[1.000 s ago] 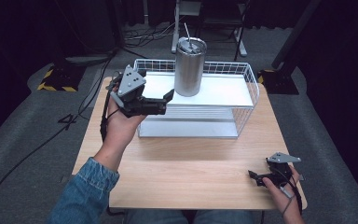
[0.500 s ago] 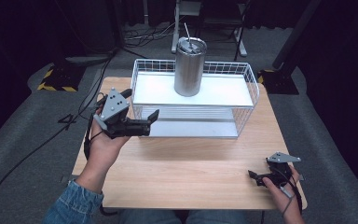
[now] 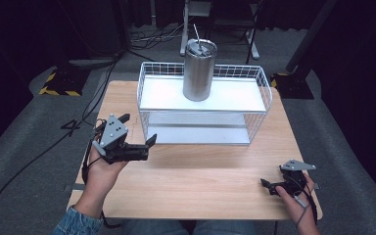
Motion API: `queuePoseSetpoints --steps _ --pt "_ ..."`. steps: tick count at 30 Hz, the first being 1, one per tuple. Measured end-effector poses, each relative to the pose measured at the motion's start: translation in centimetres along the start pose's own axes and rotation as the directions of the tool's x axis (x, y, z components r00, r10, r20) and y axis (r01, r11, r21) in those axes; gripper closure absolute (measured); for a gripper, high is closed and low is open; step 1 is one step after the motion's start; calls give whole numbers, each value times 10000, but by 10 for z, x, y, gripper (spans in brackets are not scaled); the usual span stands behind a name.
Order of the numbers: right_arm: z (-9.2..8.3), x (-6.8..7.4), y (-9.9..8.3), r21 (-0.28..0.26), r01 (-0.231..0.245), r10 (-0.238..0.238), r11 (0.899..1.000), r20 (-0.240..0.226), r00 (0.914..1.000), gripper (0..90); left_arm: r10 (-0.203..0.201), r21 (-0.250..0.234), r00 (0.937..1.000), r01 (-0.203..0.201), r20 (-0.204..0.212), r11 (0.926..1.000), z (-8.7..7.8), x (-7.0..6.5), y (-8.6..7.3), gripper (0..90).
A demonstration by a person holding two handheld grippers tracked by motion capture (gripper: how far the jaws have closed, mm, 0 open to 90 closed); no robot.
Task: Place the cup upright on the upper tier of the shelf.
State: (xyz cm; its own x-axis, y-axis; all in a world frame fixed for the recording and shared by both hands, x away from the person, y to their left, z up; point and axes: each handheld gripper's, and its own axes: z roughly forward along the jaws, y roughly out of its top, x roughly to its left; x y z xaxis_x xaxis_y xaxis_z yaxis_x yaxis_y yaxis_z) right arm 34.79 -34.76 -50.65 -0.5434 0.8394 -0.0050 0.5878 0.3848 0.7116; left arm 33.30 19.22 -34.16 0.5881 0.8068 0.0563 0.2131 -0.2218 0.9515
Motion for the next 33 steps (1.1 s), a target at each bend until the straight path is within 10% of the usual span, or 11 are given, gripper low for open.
queuePoseSetpoints --steps 21,28,33 --pt "0 0 0 -10 10 -10 10000 -11 10000 2 -146 1522 9996 181 -236 9882 -1 5 -82 6" --pt "0 0 0 0 -3 3 10000 -2 10000 2 -395 2481 9992 405 -89 9679 6 7 -112 20" --pt "0 0 0 -4 -2 2 10000 -2 10000 2 -951 3359 9955 906 -31 9375 15 13 -130 21"
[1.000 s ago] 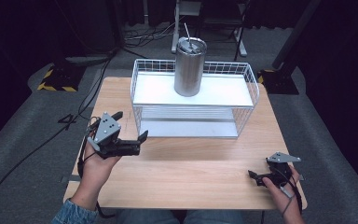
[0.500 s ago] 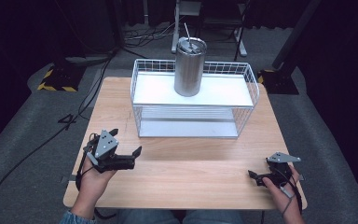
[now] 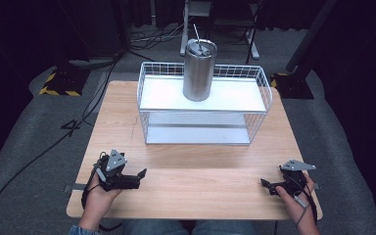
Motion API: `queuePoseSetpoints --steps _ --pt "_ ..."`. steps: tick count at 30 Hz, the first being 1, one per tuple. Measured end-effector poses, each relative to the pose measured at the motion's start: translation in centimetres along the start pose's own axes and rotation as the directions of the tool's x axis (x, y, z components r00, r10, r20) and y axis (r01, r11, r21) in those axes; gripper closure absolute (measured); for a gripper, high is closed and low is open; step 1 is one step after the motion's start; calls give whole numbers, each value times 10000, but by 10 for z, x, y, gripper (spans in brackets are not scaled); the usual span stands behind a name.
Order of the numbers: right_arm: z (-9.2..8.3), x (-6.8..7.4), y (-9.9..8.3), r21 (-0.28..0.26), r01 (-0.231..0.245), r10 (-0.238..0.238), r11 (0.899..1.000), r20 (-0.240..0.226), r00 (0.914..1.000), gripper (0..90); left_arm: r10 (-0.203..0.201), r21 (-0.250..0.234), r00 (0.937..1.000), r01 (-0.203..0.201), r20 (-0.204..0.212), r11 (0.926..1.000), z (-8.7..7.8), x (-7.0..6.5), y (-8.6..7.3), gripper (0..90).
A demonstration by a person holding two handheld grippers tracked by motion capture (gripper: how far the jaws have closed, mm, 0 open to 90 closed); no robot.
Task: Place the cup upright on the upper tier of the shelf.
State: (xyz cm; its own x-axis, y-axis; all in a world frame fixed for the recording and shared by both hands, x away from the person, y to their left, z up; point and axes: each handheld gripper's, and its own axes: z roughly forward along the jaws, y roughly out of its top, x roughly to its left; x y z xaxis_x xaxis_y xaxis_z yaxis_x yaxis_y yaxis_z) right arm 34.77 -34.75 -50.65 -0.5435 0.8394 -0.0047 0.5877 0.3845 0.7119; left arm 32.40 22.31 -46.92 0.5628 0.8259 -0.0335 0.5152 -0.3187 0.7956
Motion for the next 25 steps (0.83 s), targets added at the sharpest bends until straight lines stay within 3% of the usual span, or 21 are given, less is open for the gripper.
queuePoseSetpoints --steps 2,9,13,15,19,25 --pt "0 0 0 -2 2 -2 10000 -1 10000 2 -147 398 9999 146 32 9991 5 2 -5 22" --pt "0 0 0 -3 0 0 10000 -1 10000 2 4 1413 10000 8 -85 9900 19 4 -16 28" --pt "0 0 0 -1 2 -2 10000 -1 10000 2 -324 2082 9994 349 -153 9775 26 5 -21 42" --pt "0 0 0 -2 3 -3 10000 -1 10000 2 -108 2062 9998 138 -156 9784 26 6 -23 36" --pt "0 0 0 -2 1 -1 10000 0 10000 2 -74 1849 9998 103 -165 9827 27 6 -26 22" --pt "0 0 0 2 8 -8 10000 10 10000 2 -56 1915 9995 113 -298 9814 28 6 -26 3"
